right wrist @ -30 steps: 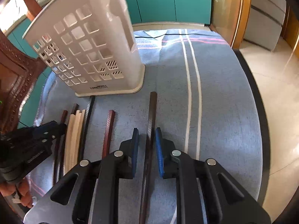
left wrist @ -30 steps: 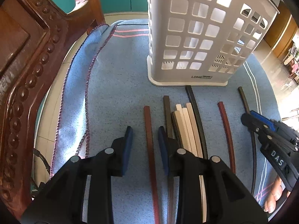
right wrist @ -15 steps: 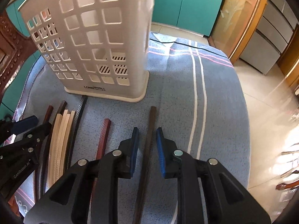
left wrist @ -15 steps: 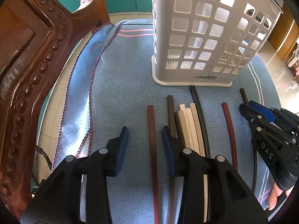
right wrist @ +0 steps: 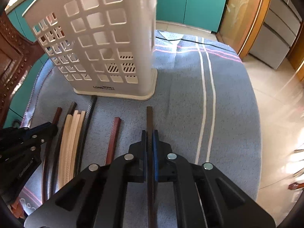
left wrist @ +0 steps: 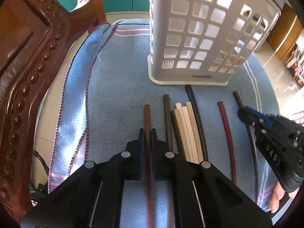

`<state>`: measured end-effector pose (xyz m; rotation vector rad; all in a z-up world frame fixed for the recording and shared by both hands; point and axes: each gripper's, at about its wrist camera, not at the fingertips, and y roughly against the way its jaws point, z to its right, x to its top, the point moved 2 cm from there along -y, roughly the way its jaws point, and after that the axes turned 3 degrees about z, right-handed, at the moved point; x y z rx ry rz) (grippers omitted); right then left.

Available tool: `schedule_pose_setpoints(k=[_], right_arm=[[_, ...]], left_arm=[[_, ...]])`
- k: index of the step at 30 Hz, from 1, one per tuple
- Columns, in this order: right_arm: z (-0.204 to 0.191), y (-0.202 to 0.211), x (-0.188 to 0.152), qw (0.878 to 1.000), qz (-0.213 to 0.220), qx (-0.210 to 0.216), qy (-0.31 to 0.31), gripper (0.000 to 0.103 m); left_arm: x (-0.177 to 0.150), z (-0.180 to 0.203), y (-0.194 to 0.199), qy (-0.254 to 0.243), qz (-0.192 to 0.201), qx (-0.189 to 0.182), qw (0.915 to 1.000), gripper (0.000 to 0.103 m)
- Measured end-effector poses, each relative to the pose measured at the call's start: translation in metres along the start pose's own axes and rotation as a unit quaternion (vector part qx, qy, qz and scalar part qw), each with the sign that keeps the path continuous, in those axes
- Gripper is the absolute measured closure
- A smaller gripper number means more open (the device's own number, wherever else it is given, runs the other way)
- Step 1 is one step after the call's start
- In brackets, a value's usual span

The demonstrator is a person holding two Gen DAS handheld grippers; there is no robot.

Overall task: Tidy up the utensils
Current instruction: 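Close the left tool on a red-brown chopstick while the right tool holds its chopstick, then carry both chopsticks over the white basket and open both tools to drop them in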

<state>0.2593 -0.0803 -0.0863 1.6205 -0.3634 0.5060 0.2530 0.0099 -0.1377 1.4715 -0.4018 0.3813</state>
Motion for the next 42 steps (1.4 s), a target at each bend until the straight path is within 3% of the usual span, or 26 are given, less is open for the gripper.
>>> schedule_pose_setpoints(k=[5,11,15,20,25,30,32,33,35,36,39,42], right_arm=[[0.009,0.032,0.001,0.999,0.040,0.017,-0.007,0.096],[0.015,0.104,0.002,0.990,0.128,0.053,-0.009,0.096],[0.020,0.149,-0.002,0.982,0.169,0.079,-0.020,0.096],[0.028,0.203,-0.001,0.968,0.226,0.104,-0.036,0.096],[0.031,0.247,0.025,0.951,0.276,0.129,-0.044,0.096],[0.031,0.271,0.058,0.933,0.327,0.134,-0.070,0.096],[0.034,0.278,0.069,0.924,0.349,0.132,-0.087,0.096],[0.037,0.280,0.073,0.918,0.360,0.131,-0.097,0.096],[0.042,0.283,0.083,0.906,0.384,0.132,-0.118,0.096],[0.045,0.283,0.087,0.899,0.397,0.131,-0.131,0.096],[0.048,0.281,0.090,0.886,0.425,0.119,-0.144,0.096],[0.045,0.263,0.088,0.889,0.428,0.094,-0.133,0.096]], left_arm=[[0.002,-0.002,0.039,0.010,0.052,-0.014,0.9985,0.096],[-0.008,0.004,0.119,-0.002,0.137,-0.042,0.9897,0.096],[-0.014,0.005,0.174,-0.024,0.204,-0.054,0.9772,0.096],[-0.005,-0.002,0.241,-0.011,0.272,-0.065,0.9600,0.096],[0.023,-0.020,0.306,0.029,0.356,-0.088,0.9300,0.096],[0.051,-0.041,0.329,0.112,0.457,-0.111,0.8757,0.096],[0.062,-0.041,0.317,0.128,0.482,-0.089,0.8623,0.096],[0.068,-0.038,0.309,0.124,0.480,-0.077,0.8649,0.096],[0.079,-0.028,0.281,0.109,0.463,-0.065,0.8775,0.096],[0.085,-0.022,0.263,0.102,0.442,-0.065,0.8889,0.096],[0.091,-0.013,0.229,0.092,0.410,-0.048,0.9061,0.096],[0.092,-0.012,0.208,0.083,0.387,-0.043,0.9173,0.096]])
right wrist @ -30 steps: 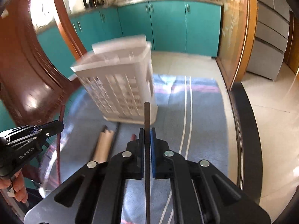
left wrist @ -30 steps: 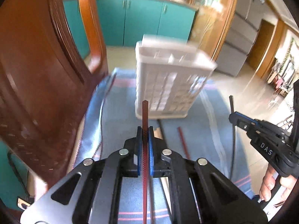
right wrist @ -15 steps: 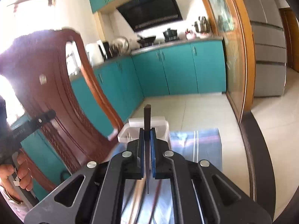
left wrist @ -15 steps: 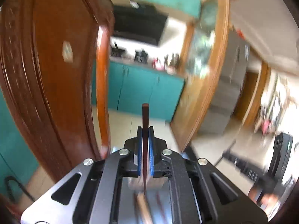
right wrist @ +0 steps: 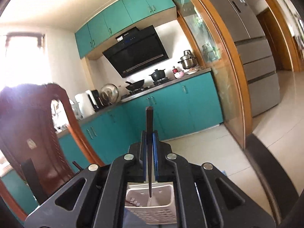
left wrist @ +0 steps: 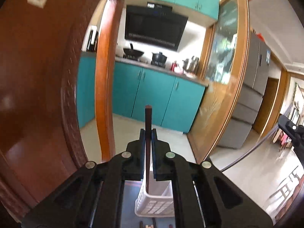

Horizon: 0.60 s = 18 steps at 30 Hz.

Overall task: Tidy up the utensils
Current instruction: 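Carry both chopsticks over the white basket and open both tools to drop them in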

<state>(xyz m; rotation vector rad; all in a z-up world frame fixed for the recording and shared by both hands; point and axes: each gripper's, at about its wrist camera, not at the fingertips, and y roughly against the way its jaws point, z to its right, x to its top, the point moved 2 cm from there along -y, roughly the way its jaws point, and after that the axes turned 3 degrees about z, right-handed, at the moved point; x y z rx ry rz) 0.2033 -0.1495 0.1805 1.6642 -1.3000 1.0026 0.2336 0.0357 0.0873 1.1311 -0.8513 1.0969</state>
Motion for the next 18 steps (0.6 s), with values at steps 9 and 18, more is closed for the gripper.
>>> schedule_pose_setpoints(k=[9,18], right_arm=[[0.002,-0.038,-0.042,0.998,-0.061,-0.016,0.032,0.096],[0.003,-0.035,-0.052,0.996,-0.074,-0.011,0.047,0.095]], left_arm=[[-0.020,-0.013,-0.025,0.000,-0.034,0.002,0.9994,0.095],[-0.026,-0.011,0.008,-0.023,-0.007,-0.010,0.9997,0.065]])
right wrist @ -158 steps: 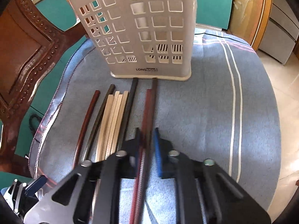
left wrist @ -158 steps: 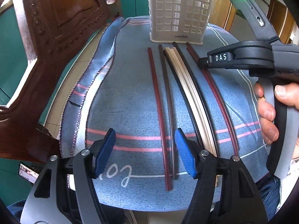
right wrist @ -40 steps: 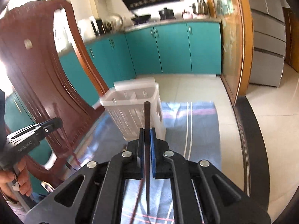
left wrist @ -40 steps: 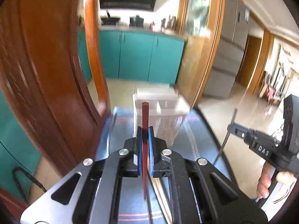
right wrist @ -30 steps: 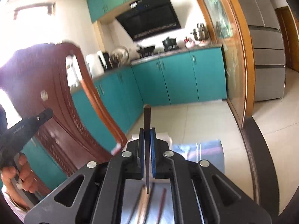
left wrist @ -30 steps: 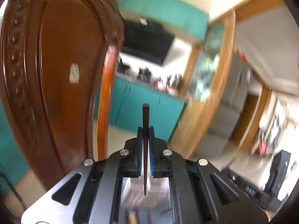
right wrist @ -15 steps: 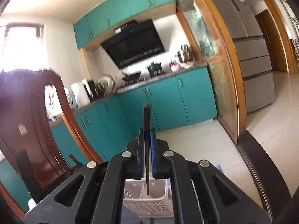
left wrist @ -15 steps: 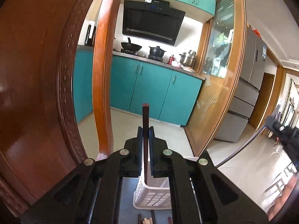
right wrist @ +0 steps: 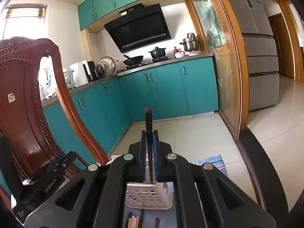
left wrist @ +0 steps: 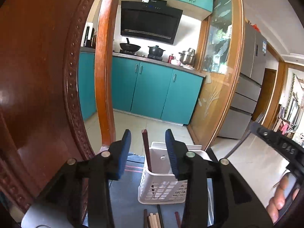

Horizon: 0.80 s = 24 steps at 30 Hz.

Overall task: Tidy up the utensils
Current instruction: 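Carry both chopsticks over the white basket and open both tools to drop them in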

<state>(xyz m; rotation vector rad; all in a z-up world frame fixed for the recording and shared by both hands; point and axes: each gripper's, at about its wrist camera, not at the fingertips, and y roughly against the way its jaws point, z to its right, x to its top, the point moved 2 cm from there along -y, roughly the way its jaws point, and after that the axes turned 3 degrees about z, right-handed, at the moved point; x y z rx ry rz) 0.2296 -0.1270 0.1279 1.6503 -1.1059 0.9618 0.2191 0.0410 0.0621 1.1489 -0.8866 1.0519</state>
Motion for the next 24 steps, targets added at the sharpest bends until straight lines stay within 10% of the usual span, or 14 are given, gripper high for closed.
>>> schedule_pose_setpoints(k=[5,14,18,24], right_arm=[[0.007,0.010,0.002,1.000,0.005,0.005,-0.005,0.057],[0.044,0.044,-0.021,1.000,0.025,0.011,-0.012,0.051],[0.048,0.036,-0.057,0.996,-0.048,0.070,-0.011,0.051],[0.017,-0.041,-0.145,0.964,-0.254,0.012,0.081,0.067]], left_arm=[[-0.009,-0.005,0.016,-0.009,0.001,-0.004,0.9999,0.060],[-0.037,-0.025,0.015,0.002,-0.066,0.007,0.9978,0.062],[-0.034,-0.022,0.033,-0.013,-0.038,-0.003,0.9992,0.062],[-0.055,-0.019,0.012,-0.016,-0.108,0.018,0.9939,0.062]])
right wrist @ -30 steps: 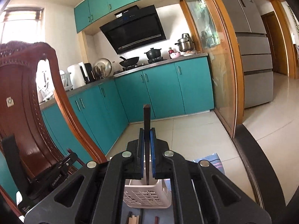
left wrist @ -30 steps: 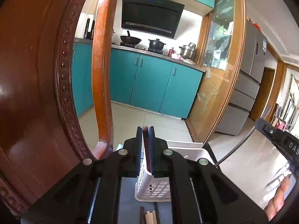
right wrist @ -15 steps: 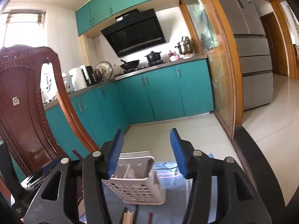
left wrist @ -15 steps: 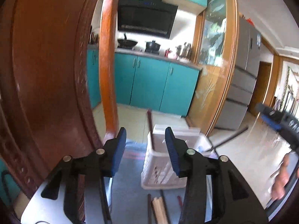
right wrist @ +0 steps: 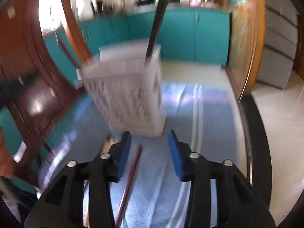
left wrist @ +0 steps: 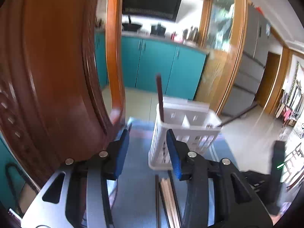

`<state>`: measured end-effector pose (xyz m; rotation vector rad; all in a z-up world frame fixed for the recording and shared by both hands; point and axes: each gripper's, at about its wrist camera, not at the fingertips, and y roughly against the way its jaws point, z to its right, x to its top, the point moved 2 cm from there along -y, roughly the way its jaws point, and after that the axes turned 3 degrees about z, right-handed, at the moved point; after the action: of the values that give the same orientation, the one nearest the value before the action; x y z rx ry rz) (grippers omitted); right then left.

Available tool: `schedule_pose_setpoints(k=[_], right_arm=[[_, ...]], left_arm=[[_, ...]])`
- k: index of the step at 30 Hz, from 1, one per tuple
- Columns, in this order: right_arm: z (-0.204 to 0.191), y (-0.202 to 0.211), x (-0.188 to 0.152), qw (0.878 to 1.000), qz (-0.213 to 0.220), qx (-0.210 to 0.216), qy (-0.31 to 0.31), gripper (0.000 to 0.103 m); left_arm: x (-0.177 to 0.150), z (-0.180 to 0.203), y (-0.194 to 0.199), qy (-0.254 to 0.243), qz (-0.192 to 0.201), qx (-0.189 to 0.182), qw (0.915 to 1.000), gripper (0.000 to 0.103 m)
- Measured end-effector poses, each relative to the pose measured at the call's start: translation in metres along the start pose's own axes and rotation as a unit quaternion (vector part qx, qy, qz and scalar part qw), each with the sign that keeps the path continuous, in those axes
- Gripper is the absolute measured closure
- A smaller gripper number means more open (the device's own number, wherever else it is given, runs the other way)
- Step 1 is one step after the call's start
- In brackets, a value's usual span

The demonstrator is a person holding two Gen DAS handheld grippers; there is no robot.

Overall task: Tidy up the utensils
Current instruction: 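Close the right tool on a red chopstick on the cloth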

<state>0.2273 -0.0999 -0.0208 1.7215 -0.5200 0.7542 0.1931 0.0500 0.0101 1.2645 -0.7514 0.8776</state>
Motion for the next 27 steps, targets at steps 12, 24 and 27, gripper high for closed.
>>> schedule_pose_setpoints(k=[12,24,27], right_arm=[[-0.027,-0.068,-0.030,0.992,-0.118,-0.041,0.035,0.091],[0.023,-0.051,-0.016,0.991,-0.111,-0.059,-0.051,0.096],[0.032,-0.053,-0.016,0.990,-0.117,-0.059,-0.055,0.096]], left_arm=[[-0.029,0.005,-0.033,-0.042,-0.100,0.014,0.9940,0.061],[-0.038,0.006,-0.042,-0.055,-0.121,0.027,0.9908,0.053],[-0.041,0.005,-0.045,-0.057,-0.131,0.033,0.9892,0.052]])
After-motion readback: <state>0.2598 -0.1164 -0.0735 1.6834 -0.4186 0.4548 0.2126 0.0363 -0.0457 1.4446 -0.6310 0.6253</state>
